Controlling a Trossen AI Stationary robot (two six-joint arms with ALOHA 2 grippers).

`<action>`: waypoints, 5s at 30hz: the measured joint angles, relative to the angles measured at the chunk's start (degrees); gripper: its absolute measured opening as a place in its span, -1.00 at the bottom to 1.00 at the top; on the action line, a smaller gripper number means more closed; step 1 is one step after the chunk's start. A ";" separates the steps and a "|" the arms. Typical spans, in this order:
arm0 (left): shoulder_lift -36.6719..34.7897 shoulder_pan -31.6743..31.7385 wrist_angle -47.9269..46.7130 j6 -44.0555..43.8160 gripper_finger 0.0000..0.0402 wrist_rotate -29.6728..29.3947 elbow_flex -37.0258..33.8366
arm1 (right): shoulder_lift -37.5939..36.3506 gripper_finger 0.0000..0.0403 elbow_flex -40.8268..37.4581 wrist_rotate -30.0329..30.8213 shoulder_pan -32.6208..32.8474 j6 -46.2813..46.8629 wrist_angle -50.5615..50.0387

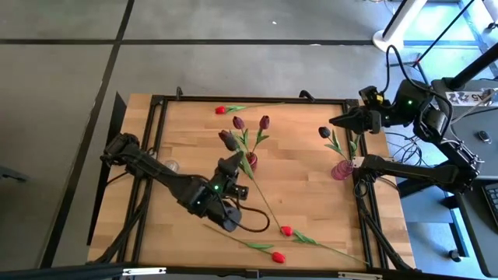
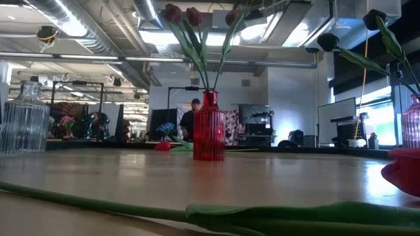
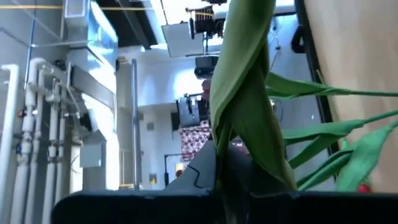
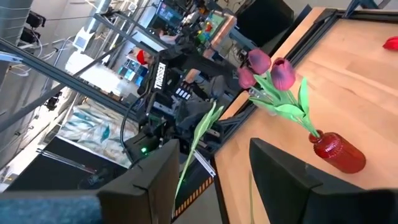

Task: Sort flowers into vase by color
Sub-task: Put the black tulip into the pink vase

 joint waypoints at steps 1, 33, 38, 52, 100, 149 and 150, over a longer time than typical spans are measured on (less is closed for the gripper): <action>0.00 0.14 0.22 0.05 -0.99 0.03 0.00 | 0.15 -0.03 0.00 -0.02 0.00 0.00 0.00; 0.33 27.44 51.67 42.87 -0.98 56.11 8.62 | 11.48 -0.03 0.00 -2.46 0.02 34.97 20.26; 0.33 31.04 53.49 43.59 -0.98 62.00 8.61 | 12.14 -0.03 0.00 -1.64 0.02 42.62 22.37; 2.17 39.16 56.09 46.61 -0.98 67.70 8.57 | 23.96 -0.12 0.00 0.11 0.00 52.04 42.70; -11.11 35.23 34.26 -42.18 -0.15 62.02 8.55 | -17.69 -0.98 -0.36 -2.08 -3.80 -49.24 -6.58; -11.98 11.56 42.53 -46.46 -0.15 55.58 8.59 | -28.65 0.01 -9.94 9.48 -3.80 -54.13 -52.58; -11.98 10.75 40.27 -47.89 -0.15 55.55 8.59 | -26.89 0.09 -8.11 9.57 -3.80 -54.97 -54.99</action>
